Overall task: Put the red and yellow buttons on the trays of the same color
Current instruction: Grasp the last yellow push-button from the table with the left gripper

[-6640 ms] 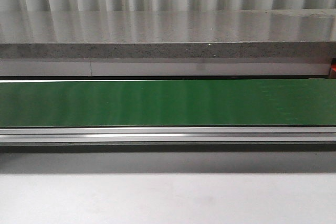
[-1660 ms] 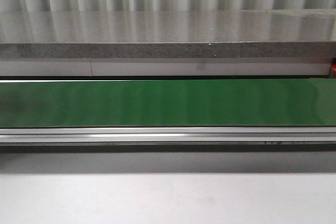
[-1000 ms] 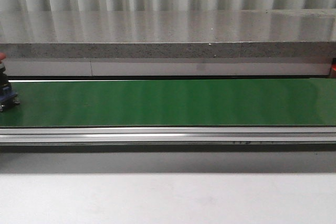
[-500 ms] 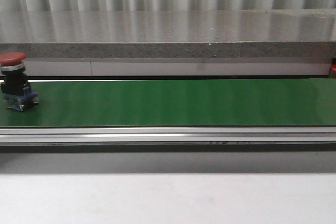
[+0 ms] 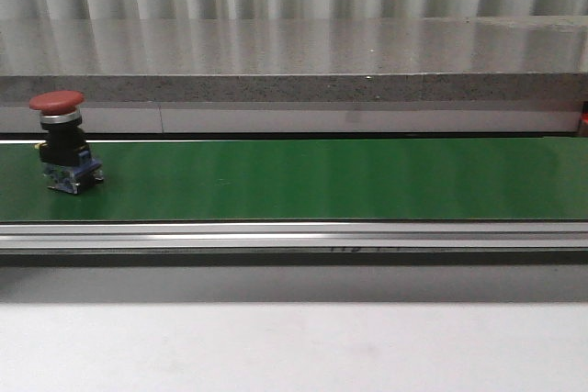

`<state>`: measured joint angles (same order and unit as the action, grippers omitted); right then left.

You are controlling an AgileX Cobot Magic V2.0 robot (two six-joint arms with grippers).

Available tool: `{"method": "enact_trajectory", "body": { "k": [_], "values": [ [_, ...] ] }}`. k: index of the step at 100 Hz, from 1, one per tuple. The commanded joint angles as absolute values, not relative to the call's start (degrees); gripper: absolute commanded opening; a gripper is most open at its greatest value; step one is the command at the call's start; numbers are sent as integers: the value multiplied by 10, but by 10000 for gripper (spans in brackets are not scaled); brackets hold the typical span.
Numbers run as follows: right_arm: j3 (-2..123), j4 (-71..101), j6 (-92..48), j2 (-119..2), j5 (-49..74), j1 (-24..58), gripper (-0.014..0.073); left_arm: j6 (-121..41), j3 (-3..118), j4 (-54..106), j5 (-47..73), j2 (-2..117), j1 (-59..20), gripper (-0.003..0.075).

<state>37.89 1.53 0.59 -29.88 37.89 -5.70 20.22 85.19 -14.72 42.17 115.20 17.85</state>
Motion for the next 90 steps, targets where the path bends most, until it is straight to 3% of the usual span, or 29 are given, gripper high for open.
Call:
{"method": "enact_trajectory", "body": {
  "k": [1,90],
  "values": [
    [393,13,0,-299,338,-58,-67,201,879,-145,418,1103,176,-15],
    [393,13,0,-299,338,-58,-67,150,851,-143,492,885,8,-20]
  ]
}}
